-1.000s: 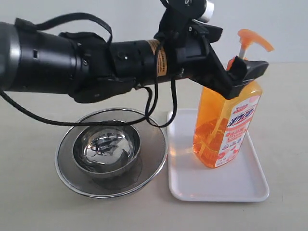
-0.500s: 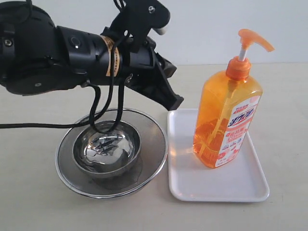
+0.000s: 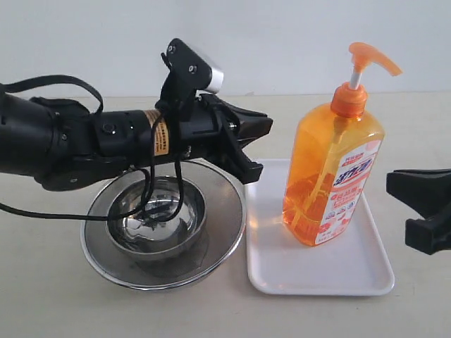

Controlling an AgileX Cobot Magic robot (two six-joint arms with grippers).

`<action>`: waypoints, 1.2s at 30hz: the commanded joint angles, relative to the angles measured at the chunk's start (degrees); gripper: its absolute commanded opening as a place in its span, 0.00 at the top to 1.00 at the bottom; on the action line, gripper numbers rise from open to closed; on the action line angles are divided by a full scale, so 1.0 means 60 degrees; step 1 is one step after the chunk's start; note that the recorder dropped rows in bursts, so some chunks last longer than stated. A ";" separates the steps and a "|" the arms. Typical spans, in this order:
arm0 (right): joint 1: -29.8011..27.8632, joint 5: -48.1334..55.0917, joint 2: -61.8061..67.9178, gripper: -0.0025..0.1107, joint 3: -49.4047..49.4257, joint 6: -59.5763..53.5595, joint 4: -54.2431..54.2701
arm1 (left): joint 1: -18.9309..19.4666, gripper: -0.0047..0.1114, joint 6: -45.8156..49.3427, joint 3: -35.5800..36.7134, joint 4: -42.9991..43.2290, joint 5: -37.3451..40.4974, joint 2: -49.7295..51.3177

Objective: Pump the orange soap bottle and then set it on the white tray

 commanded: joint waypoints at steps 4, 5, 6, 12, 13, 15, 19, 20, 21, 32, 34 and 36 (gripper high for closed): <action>-0.0010 -0.0189 0.1298 0.98 -0.0414 -0.1438 0.0580 | 0.0417 0.92 -0.0389 -0.0225 0.0962 -0.1928 0.1621; -0.0010 -0.0472 0.1388 0.98 -0.0695 -0.1303 0.0580 | 0.0417 0.92 -0.0864 -0.0565 0.1005 -0.1914 0.1780; -0.0010 -0.0568 0.1462 0.98 -0.0827 -0.1234 0.0580 | 0.0417 0.92 -0.1041 -0.0751 0.1005 -0.1864 0.1849; -0.0010 -0.0433 0.2800 0.98 -0.1712 -0.1418 0.0580 | 0.0417 0.92 -0.1386 -0.1969 0.1916 -0.1108 0.1961; -0.0010 -0.0433 0.2956 0.98 -0.1810 -0.1491 0.0580 | 0.0417 0.92 -0.1571 -0.2047 0.2151 -0.1108 0.1961; -0.0010 -0.0493 0.3210 0.98 -0.1970 -0.1535 0.0580 | 0.0395 0.92 -0.1904 -0.2153 0.2666 -0.1108 0.1961; -0.0010 -0.0668 0.3549 0.98 -0.2215 -0.1679 0.0580 | 0.0316 0.92 -0.2135 -0.2173 0.3317 -0.1125 0.1961; -0.0010 -0.0711 0.3660 0.98 -0.2371 -0.1697 0.0580 | 0.0253 0.92 -0.2258 -0.2173 0.3631 -0.1145 0.1961; -0.0010 -0.0718 0.3730 0.98 -0.2450 -0.1717 0.0580 | 0.0230 0.92 -0.2296 -0.2173 0.3763 -0.1145 0.1961; -0.0010 -0.0536 0.4467 0.98 -0.2863 -0.1891 0.0580 | -0.0100 0.92 -0.3008 -0.2151 0.4385 -0.1387 0.1764; -0.0010 -0.0507 0.4524 0.98 -0.2887 -0.1891 0.0580 | -0.0098 0.92 -0.3048 -0.2151 0.4428 -0.1387 0.1692; -0.0010 -0.0507 0.4524 0.98 -0.2887 -0.1891 0.0580 | -0.0098 0.92 -0.3048 -0.2151 0.4428 -0.1340 0.1654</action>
